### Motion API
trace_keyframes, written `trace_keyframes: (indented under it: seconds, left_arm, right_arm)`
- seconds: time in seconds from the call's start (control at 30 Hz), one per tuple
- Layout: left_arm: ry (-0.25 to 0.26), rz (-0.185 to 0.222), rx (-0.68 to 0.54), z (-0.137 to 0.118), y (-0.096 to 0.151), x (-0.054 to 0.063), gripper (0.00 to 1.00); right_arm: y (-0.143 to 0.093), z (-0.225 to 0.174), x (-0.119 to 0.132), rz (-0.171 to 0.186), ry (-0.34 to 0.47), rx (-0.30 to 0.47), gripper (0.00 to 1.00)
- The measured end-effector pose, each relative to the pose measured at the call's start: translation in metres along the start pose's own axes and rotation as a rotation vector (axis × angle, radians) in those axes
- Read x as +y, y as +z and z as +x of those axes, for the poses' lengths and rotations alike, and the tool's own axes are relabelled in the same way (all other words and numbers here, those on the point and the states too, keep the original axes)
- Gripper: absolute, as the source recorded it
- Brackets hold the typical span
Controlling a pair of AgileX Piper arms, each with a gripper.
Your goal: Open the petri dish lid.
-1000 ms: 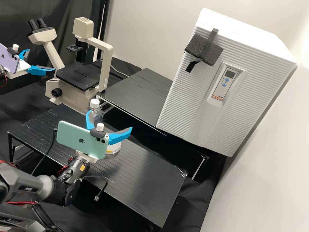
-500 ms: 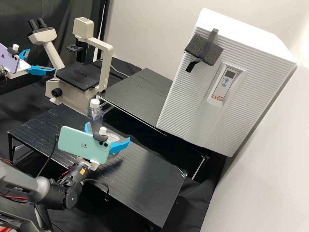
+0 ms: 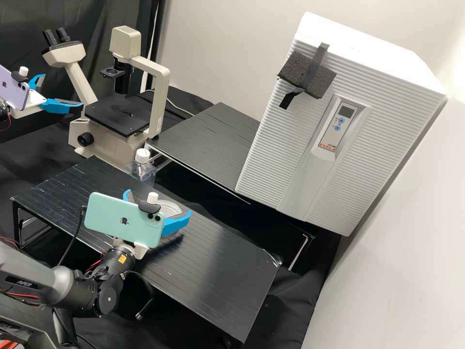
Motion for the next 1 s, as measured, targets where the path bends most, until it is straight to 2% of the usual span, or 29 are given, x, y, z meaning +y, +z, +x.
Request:
trace_keyframes:
  seconds: [0.23, 0.57, 0.7, 1.0]
  left_arm:
    - [0.0, 0.0, 0.0, 0.0, 0.0, 0.0, 1.0]
    - [0.0, 0.0, 0.0, 0.0, 0.0, 0.0, 1.0]
    - [0.0, 0.0, 0.0, 0.0, 0.0, 0.0, 1.0]
    - [0.0, 0.0, 0.0, 0.0, 0.0, 0.0, 1.0]
  right_arm:
    - [0.0002, 0.0013, -0.0018, 0.008, -0.015, 0.005, 1.0]
    - [0.0024, 0.0049, -0.0035, 0.038, -0.022, 0.009, 1.0]
    - [0.0017, 0.0066, -0.0032, 0.034, -0.007, 0.006, 1.0]
    - [0.0026, 0.0023, 0.0036, -0.001, 0.048, -0.017, 1.0]
